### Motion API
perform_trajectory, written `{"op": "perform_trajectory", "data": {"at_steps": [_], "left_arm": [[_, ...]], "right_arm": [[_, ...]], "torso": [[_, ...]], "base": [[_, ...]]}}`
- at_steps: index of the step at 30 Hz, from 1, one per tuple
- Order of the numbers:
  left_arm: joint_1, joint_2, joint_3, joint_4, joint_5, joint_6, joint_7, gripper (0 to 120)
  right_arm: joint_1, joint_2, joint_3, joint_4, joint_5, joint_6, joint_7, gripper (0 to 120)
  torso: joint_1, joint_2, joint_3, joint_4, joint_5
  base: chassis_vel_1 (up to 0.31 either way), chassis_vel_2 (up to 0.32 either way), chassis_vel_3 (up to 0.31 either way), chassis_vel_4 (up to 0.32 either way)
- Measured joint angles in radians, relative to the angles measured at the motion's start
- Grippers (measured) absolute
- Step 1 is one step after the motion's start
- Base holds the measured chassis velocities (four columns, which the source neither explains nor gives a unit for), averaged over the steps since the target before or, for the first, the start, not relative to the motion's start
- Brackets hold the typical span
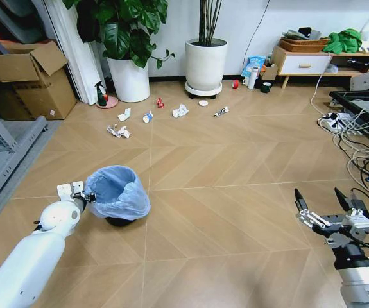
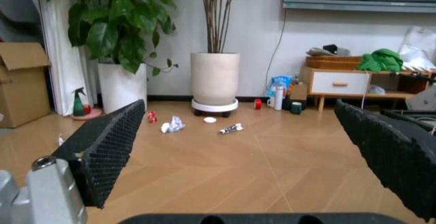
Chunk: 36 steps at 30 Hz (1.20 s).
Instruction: Pick up the trash bin and place the garbage on the floor into it.
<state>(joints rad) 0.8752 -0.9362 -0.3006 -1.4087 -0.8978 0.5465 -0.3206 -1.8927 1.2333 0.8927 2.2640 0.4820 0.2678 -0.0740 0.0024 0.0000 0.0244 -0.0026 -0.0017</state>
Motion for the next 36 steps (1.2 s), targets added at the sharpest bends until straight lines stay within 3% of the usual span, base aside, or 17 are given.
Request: {"op": "perform_trajectory", "data": {"at_steps": [4, 13, 18, 19, 23, 25, 29, 36], "left_arm": [[0.001, -0.001, 0.002, -0.002, -0.004, 0.001, 0.009, 0], [0.039, 0.0, -0.041, -0.057, -0.019, 0.005, 0.007, 0], [0.091, -0.018, -0.165, -0.134, -0.015, -0.004, 0.013, 0], [0.138, -0.015, -0.237, -0.188, -0.012, -0.012, 0.022, 0], [0.226, 0.001, -0.331, -0.286, -0.011, -0.028, 0.039, 0], [0.327, 0.003, -0.433, -0.387, -0.004, -0.054, 0.058, 0], [0.434, -0.014, -0.536, -0.472, 0.005, -0.082, 0.071, 0], [0.503, -0.022, -0.591, -0.517, 0.012, -0.103, 0.084, 0]], "right_arm": [[-0.004, 0.003, 0.002, 0.003, -0.001, 0.0, 0.0, 100], [-0.007, 0.009, 0.002, 0.003, -0.008, 0.002, 0.002, 100], [-0.016, 0.017, -0.003, 0.002, -0.035, 0.006, 0.036, 100], [-0.023, 0.02, -0.008, -0.004, -0.047, 0.01, 0.04, 100], [-0.025, 0.02, -0.019, -0.018, -0.052, 0.017, 0.044, 100], [-0.019, 0.014, -0.028, -0.034, -0.047, 0.019, 0.045, 100], [-0.002, 0.0, -0.042, -0.053, -0.03, 0.014, 0.043, 100], [0.005, -0.002, -0.055, -0.065, -0.027, 0.013, 0.04, 100]], "torso": [[0.0, 0.0, 0.0, -0.0002, -0.0003], [0.0, 0.0, 0.0, 0.0, -0.0006], [0.0, 0.0, 0.0, -0.0002, -0.0006], [0.0, 0.0, 0.0, -0.0005, 0.0001], [0.0, 0.0, 0.0, 0.0001, -0.0004], [0.0, 0.0, 0.0, 0.0002, 0.0], [0.0, 0.0, 0.0, 0.0003, -0.0006], [0.0, 0.0, 0.0, 0.0003, -0.0002]], "base": [[0.0, 0.0, 0.0, 0.0], [0.0, 0.0, 0.0, 0.0], [0.0, 0.0, 0.0, 0.0], [0.0, 0.0, 0.0, 0.0], [0.0, 0.0, 0.0, 0.0], [0.0, 0.0, 0.0, 0.0], [0.0, 0.0, 0.0, 0.0], [0.0, 0.0, 0.0, 0.0]]}}
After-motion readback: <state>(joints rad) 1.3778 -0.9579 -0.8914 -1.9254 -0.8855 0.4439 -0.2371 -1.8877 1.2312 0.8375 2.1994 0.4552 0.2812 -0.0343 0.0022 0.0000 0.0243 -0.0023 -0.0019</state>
